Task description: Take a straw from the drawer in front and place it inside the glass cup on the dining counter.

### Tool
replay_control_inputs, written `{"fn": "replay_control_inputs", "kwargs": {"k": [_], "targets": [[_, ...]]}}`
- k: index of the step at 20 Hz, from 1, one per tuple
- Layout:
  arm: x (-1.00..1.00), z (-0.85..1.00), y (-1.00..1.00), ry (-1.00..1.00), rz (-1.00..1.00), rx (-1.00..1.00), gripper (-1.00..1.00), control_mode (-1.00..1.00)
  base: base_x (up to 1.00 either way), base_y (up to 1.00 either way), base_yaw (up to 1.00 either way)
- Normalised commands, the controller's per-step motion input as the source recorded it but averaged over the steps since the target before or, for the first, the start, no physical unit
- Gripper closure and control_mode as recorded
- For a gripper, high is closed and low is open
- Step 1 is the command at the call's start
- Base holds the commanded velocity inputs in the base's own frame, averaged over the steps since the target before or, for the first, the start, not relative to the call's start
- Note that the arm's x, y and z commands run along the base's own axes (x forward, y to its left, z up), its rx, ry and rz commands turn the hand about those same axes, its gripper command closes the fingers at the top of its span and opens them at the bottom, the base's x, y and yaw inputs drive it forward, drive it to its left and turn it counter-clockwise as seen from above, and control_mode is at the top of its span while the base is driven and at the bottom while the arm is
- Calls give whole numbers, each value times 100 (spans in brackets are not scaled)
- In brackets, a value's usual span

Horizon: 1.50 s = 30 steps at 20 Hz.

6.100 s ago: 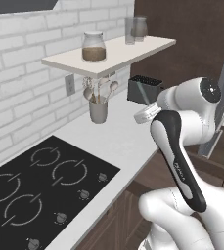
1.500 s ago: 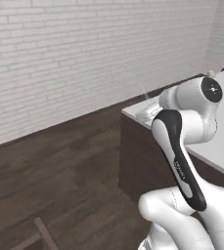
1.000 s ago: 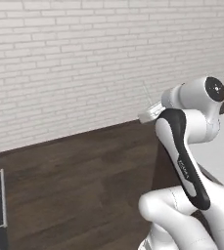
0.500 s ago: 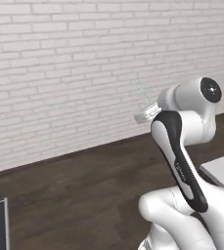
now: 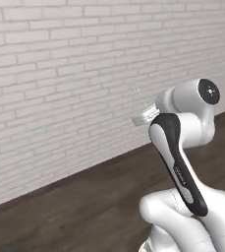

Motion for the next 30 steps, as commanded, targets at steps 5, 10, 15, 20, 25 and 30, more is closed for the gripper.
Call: {"fn": "replay_control_inputs", "kwargs": {"k": [5,10,15,20,25,30], "targets": [[0,0,0,0,0,0,100,100,69,0,-68],[0,0,0,0,0,0,100,100,60,0,-71],[0,0,0,0,0,0,100,100,79,0,-64],[0,0,0,0,0,0,100,100,62,0,-37],[0,0,0,0,0,0,100,100,44,0,-17],[0,0,0,0,0,0,100,100,86,29,-27]]}}
